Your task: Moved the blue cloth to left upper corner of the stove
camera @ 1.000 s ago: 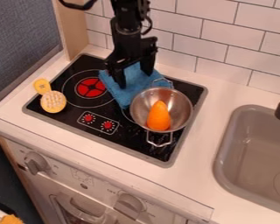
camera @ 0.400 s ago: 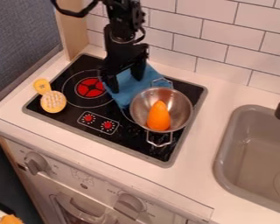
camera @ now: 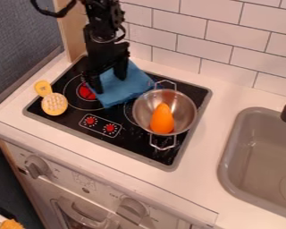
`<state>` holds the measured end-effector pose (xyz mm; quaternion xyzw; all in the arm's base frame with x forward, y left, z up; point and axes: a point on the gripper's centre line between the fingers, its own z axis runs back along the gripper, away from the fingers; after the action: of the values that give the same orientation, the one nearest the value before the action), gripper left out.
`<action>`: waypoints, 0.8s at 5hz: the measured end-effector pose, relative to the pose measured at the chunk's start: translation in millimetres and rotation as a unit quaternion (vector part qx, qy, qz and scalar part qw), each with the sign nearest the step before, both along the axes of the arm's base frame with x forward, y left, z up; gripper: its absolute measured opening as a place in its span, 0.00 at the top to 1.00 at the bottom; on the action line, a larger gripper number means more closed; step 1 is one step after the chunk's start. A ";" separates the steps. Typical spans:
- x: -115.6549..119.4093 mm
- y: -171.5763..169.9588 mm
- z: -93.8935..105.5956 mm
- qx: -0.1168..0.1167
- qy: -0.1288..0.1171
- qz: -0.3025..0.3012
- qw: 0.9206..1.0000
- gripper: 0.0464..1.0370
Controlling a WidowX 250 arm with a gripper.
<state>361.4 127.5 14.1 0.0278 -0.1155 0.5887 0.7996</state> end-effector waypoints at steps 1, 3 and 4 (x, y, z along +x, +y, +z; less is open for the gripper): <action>-1.7 14.5 -1.1 0.002 0.004 0.017 1.000 0.04; -4.7 63.7 -1.2 0.010 0.006 0.069 0.998 0.04; -7.4 81.8 0.9 0.017 0.006 0.079 0.997 0.04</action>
<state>354.0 209.4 15.0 0.0542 -0.1179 0.6476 0.7508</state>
